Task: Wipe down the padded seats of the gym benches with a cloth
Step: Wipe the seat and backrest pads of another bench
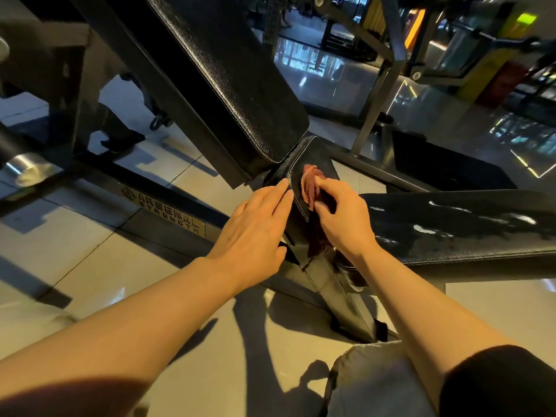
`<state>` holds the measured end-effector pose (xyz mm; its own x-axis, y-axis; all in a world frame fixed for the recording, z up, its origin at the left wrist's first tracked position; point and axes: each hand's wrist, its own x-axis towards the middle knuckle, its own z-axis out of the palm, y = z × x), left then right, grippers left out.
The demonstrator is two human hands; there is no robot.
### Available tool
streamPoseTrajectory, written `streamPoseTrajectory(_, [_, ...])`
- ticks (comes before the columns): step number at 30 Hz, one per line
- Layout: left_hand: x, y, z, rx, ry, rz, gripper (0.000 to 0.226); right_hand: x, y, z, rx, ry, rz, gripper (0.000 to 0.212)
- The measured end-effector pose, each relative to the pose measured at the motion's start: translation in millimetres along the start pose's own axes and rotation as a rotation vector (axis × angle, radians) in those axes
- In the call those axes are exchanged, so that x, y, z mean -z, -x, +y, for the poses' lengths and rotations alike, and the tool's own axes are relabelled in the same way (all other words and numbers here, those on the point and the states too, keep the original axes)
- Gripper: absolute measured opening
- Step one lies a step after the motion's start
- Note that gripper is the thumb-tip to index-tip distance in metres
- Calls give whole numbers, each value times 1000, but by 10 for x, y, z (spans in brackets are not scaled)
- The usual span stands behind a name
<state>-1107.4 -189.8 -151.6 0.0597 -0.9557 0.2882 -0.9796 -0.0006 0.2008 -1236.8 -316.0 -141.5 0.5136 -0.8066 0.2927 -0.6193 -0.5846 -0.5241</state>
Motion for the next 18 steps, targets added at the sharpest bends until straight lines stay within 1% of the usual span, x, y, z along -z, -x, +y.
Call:
streamPoseTrajectory(3, [-4,13,6,3,6,-14,85,29,-20,190,-261,107,-57,42])
streamPoseTrajectory(4, [-6,9,8,4,8,-17,85,8,-28,204,-297,120,-50,39])
streamPoseTrajectory(5, [-10,1,14,5,9,-15,86,-27,-31,190,-289,110,-25,36])
streamPoseTrajectory(6, [-15,-13,19,5,10,-11,86,-69,-28,145,-239,73,10,34])
streamPoseTrajectory(10, [-27,-74,46,16,41,15,89,-210,55,-150,103,-128,133,35])
streamPoseTrajectory(12, [-28,-79,60,22,36,24,88,-214,78,-157,166,-150,171,37])
streamPoseTrajectory(14, [-28,-67,60,13,16,17,87,-147,23,-28,92,-100,147,40])
streamPoseTrajectory(17, [-14,-43,34,5,13,8,85,-88,-69,248,-201,61,59,42])
streamPoseTrajectory(18, [-12,-40,28,0,13,11,85,-83,-80,283,-269,85,45,42])
